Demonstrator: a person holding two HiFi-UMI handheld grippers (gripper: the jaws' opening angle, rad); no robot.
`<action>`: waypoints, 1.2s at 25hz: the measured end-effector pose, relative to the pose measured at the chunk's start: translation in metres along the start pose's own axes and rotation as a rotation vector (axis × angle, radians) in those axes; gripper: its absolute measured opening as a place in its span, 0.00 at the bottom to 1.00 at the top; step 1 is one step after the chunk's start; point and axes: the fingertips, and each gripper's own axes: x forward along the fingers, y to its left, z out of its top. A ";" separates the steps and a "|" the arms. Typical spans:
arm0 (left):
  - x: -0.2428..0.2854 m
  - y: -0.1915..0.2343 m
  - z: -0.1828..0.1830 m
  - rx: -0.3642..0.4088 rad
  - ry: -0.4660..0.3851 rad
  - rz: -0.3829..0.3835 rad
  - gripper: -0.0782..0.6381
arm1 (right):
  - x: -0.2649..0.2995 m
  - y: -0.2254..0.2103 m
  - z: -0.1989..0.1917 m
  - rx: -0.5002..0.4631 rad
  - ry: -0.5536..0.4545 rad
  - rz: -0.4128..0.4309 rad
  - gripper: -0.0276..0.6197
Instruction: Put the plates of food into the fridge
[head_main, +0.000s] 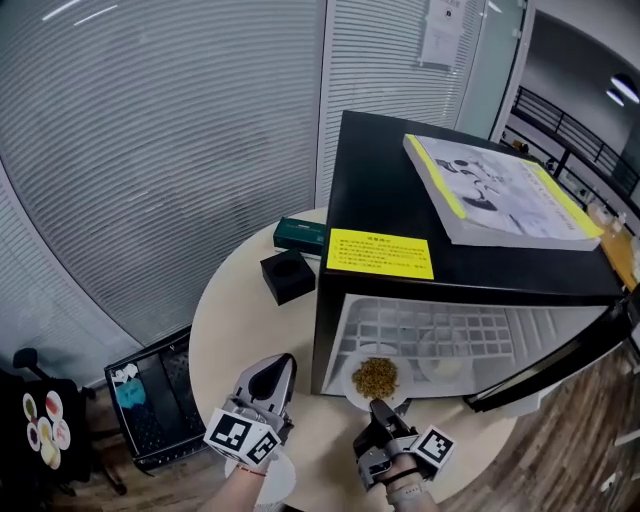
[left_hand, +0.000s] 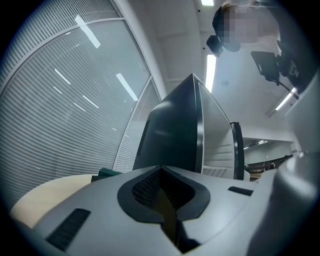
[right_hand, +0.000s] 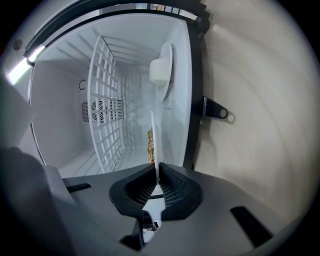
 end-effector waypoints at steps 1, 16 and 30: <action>0.004 0.002 -0.002 0.000 0.001 0.000 0.12 | 0.003 -0.002 0.001 0.007 -0.002 -0.007 0.07; 0.046 0.016 -0.027 -0.012 0.017 0.004 0.12 | 0.037 -0.007 0.019 0.094 -0.008 -0.048 0.07; 0.052 0.007 -0.028 0.002 0.025 -0.019 0.12 | 0.059 -0.005 0.026 0.055 0.041 -0.139 0.07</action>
